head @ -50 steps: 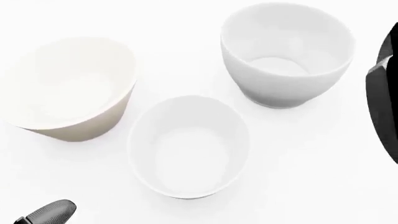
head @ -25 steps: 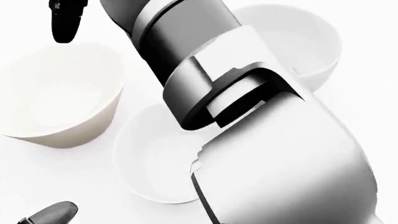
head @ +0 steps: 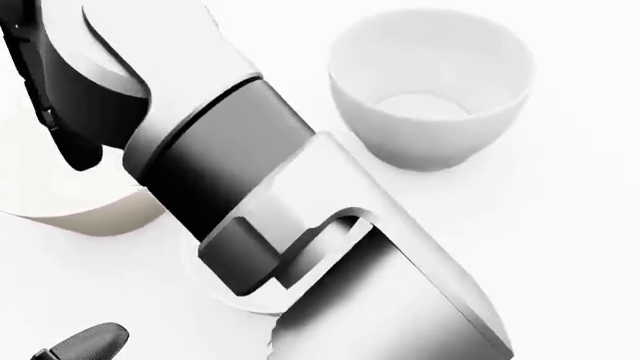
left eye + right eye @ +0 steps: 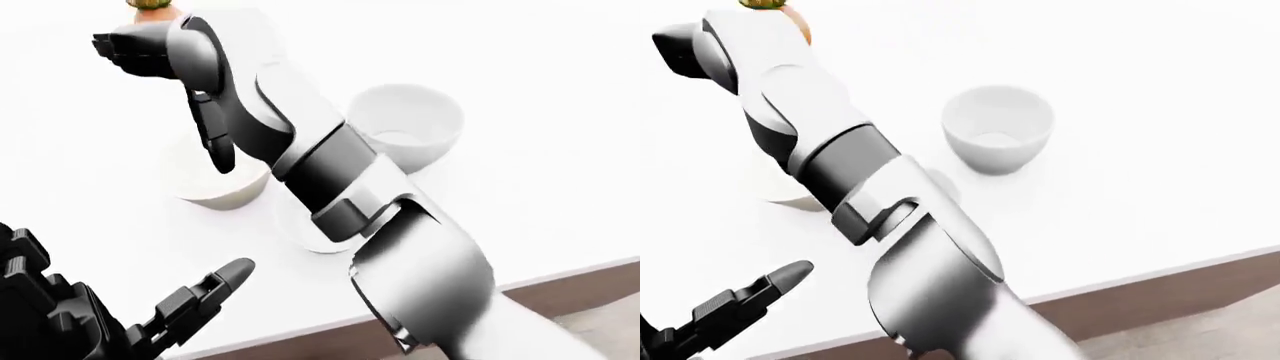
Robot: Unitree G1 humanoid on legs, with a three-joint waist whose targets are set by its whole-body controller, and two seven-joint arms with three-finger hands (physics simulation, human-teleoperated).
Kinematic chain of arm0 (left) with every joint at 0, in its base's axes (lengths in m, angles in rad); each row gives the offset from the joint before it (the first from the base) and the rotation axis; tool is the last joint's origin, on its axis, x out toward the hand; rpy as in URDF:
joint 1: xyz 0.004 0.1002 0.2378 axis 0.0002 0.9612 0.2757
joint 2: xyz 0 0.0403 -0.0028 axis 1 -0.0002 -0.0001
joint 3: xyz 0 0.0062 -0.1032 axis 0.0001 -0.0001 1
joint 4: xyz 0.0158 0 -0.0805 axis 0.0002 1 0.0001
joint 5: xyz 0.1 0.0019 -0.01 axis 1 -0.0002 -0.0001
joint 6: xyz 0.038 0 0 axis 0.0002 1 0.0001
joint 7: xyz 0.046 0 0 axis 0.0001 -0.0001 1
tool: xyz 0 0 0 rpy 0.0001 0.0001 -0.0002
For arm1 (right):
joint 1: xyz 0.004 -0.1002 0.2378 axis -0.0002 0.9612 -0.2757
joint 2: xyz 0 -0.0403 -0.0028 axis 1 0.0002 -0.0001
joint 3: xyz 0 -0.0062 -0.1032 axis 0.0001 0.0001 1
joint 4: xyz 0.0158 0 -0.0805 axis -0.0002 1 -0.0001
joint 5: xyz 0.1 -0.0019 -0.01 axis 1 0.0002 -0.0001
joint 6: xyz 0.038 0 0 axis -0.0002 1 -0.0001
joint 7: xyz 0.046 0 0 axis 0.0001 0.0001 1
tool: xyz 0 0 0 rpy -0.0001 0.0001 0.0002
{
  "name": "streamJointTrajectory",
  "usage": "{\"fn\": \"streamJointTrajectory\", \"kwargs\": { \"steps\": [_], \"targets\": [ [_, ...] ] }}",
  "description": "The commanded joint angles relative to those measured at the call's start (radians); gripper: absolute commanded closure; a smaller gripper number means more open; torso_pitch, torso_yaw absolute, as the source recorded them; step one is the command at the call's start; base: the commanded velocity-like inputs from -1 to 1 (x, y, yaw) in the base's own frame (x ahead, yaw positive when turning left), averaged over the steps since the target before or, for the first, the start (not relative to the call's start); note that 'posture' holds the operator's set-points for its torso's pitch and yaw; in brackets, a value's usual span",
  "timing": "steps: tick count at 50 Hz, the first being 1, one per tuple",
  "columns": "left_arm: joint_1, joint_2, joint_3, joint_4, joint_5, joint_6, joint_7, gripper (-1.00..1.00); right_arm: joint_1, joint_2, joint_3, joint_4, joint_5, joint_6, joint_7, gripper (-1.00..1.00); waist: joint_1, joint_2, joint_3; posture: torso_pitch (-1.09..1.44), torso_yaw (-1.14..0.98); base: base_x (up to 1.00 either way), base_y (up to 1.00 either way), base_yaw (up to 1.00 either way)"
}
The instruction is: Stack the bowls from largest to smallest.
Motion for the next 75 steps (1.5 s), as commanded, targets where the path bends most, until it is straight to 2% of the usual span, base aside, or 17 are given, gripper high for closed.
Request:
{"fn": "streamJointTrajectory", "kwargs": {
  "steps": [1, 10, 18, 26, 31, 44, 45, 53, 57, 65, 72, 75],
  "targets": [
    [-0.004, 0.002, 0.000, -0.029, 0.000, -0.011, 0.007, -1.00, -0.018, -0.013, -0.030, -0.030, -0.055, 0.005, 0.011, -1.00, -0.003, 0.009, -0.018, 0.00, 0.00, 0.00, 0.00, 0.00],
    [-0.004, 0.003, 0.000, -0.028, -0.001, -0.010, 0.008, -1.00, 0.117, 0.053, -0.017, -0.162, -0.177, 0.076, 0.131, -1.00, -0.004, 0.012, -0.023, 0.00, 0.00, 0.00, 0.00, 0.00],
    [-0.003, 0.004, -0.002, -0.026, -0.001, -0.011, 0.009, -1.00, 0.226, 0.117, 0.003, -0.269, -0.257, 0.074, 0.194, -1.00, -0.004, 0.017, -0.028, 0.00, 0.00, 0.00, 0.00, 0.00],
    [0.000, 0.002, -0.001, -0.032, -0.004, -0.010, 0.007, -1.00, 0.283, 0.132, -0.002, -0.196, -0.307, 0.019, 0.131, -1.00, -0.003, 0.020, -0.035, 0.00, 0.00, 0.00, 0.00, 0.00],
    [-0.001, 0.003, 0.001, -0.033, -0.009, -0.009, 0.004, -1.00, 0.283, 0.135, -0.007, -0.069, -0.312, -0.022, 0.034, -1.00, -0.004, 0.021, -0.039, 0.00, 0.00, 0.00, 0.00, 0.00],
    [0.001, 0.001, 0.000, -0.032, -0.008, -0.013, 0.004, -1.00, 0.362, 0.160, 0.022, -0.008, -0.374, -0.067, -0.025, -1.00, -0.002, 0.022, -0.041, 0.00, 0.00, 0.00, 0.00, 0.00],
    [0.001, 0.002, 0.000, -0.031, -0.008, -0.014, 0.005, -1.00, 0.362, 0.162, 0.015, -0.003, -0.374, -0.064, -0.037, 1.00, -0.002, 0.022, -0.041, 0.00, 0.00, 0.00, 0.00, 0.00],
    [0.003, 0.002, 0.000, -0.028, -0.007, -0.018, 0.008, -1.00, 0.357, 0.165, 0.007, -0.005, -0.376, -0.070, -0.059, 1.00, -0.001, 0.029, -0.049, 0.00, 0.00, 0.00, 0.00, 0.00],
    [0.003, 0.002, -0.001, -0.028, -0.007, -0.019, 0.007, -1.00, 0.332, 0.167, -0.007, 0.004, -0.353, -0.073, -0.115, 1.00, -0.002, 0.031, -0.051, 0.00, 0.00, 0.00, 0.00, 0.00],
    [0.006, 0.002, -0.002, -0.030, -0.007, -0.020, 0.006, -1.00, 0.191, 0.165, -0.074, 0.008, -0.166, -0.069, -0.335, 1.00, -0.010, 0.030, -0.048, 0.00, 0.00, 0.00, 0.00, 0.00],
    [0.005, 0.001, 0.000, -0.033, -0.015, -0.016, 0.002, -1.00, 0.093, 0.139, -0.088, -0.021, -0.003, -0.100, -0.484, 1.00, -0.007, 0.020, -0.035, 0.00, 0.00, 0.00, 0.00, 0.00],
    [0.003, 0.001, 0.001, -0.037, -0.017, -0.013, -0.002, -1.00, 0.056, 0.120, -0.085, -0.010, 0.040, -0.099, -0.516, 1.00, -0.004, 0.015, -0.031, 0.00, 0.00, 0.00, 0.00, 0.00]
  ]
}}
